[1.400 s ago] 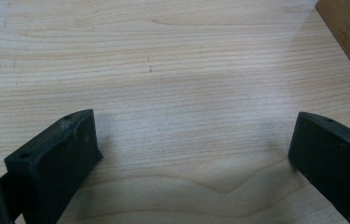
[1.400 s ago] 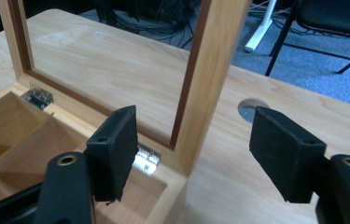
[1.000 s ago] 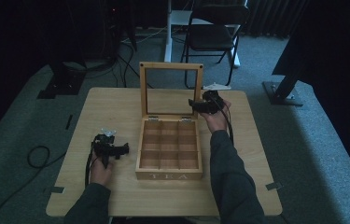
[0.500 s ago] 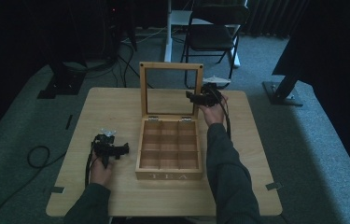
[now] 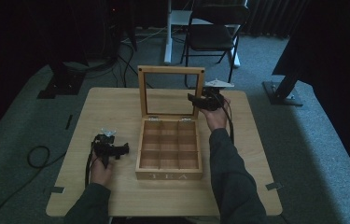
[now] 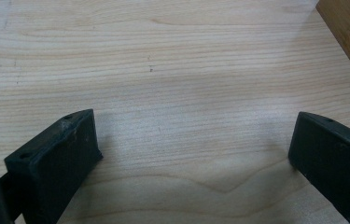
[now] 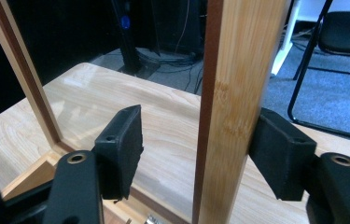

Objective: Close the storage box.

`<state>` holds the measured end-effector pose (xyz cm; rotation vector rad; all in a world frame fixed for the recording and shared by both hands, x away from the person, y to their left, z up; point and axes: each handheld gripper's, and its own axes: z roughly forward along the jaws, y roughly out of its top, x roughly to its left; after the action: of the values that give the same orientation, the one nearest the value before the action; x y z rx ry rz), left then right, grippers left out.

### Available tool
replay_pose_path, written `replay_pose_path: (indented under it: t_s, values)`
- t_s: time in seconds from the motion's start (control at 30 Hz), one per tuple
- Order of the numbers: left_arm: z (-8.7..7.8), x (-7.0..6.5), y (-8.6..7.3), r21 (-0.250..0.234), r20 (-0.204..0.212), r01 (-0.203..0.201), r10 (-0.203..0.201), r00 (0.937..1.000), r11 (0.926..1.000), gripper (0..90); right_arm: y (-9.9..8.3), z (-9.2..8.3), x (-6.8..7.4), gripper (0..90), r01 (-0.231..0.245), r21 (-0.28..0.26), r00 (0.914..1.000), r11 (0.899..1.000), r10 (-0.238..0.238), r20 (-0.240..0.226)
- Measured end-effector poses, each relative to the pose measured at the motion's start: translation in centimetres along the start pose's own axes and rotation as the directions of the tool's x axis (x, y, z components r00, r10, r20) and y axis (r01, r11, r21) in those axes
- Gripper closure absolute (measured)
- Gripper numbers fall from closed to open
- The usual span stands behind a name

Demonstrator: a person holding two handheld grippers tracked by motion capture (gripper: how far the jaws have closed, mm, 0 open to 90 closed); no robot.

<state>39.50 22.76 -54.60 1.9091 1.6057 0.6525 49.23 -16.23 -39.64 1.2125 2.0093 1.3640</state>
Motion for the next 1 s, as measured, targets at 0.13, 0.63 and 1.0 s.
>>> replay_pose_path:
  t_s: [0.13, 0.63, 1.0]
  values:
    - [0.0, 0.0, 0.0, 0.001, 0.001, 0.001, -0.001, 1.0000, 1.0000, 1.6, -0.2, -0.7, 0.3, 40.1, 0.009, -0.008, 1.0000, 1.000, -0.009, -0.003]
    - [0.0, 0.0, 0.0, -0.001, 0.000, -0.001, 0.001, 1.0000, 1.0000, 1.6, -1.0, -3.6, 1.4, 49.0, 0.064, 0.007, 0.9974, 0.998, -0.064, -0.032]
    - [0.0, 0.0, 0.0, -0.001, 0.000, 0.004, -0.004, 1.0000, 1.0000, 1.6, -1.0, -5.0, 2.3, 48.2, 0.071, 0.027, 0.9972, 0.997, -0.070, -0.025]
